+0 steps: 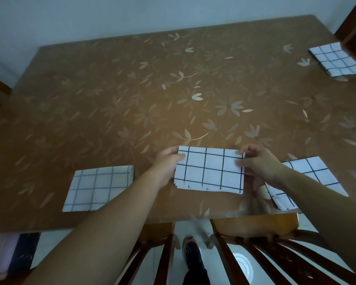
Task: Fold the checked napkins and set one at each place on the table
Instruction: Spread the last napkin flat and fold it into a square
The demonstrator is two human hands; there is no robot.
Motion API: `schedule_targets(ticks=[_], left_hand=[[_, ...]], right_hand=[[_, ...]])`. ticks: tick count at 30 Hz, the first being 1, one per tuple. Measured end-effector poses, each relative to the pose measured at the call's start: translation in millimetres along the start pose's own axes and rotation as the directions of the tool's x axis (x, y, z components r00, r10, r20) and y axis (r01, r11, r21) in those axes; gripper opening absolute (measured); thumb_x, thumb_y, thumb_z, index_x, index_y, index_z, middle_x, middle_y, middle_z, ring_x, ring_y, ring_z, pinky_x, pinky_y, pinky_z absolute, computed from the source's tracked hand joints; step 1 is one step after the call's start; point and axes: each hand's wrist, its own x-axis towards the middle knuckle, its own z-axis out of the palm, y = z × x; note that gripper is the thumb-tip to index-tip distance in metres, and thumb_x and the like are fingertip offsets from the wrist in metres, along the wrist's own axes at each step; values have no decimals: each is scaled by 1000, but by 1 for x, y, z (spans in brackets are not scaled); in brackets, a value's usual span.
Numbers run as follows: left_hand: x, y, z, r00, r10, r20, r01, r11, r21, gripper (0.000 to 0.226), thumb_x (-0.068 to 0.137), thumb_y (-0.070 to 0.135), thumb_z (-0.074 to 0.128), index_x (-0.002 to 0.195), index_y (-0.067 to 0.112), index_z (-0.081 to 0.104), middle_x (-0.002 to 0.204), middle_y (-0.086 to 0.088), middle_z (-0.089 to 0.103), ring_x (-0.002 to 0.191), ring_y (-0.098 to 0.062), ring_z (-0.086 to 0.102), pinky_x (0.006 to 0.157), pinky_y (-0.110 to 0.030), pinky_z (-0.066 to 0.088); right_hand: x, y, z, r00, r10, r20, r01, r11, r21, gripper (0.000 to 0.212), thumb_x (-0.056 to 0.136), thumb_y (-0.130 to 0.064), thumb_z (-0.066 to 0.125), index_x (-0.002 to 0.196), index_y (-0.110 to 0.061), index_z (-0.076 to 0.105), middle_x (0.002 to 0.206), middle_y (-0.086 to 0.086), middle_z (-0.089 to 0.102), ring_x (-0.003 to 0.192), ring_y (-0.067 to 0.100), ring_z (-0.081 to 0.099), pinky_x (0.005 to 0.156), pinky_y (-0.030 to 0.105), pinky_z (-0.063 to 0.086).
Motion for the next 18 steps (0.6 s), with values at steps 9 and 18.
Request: schedule_targets(ticks=[9,18], left_hand=[[-6,2,-8,995,-4,99,15,993,-118,23,94,12,61,115,18,64,101,-5,74,89,-22,71,72,-37,58],[-10,-9,-14,996,-25,88,25,1000,11,11,93,16,64,104,17,65,98,-5,73,76,-17,72,60,-27,57]], right_hand=[[3,3,2,998,19,-54,-17,999,41,20,87,-2,67,106,1,68,102,21,72,86,27,73,73,34,60],[-14,3,10,968,182,175,-185,983,-2,22,87,-23,70,103,-9,68,83,7,76,71,18,73,57,27,57]])
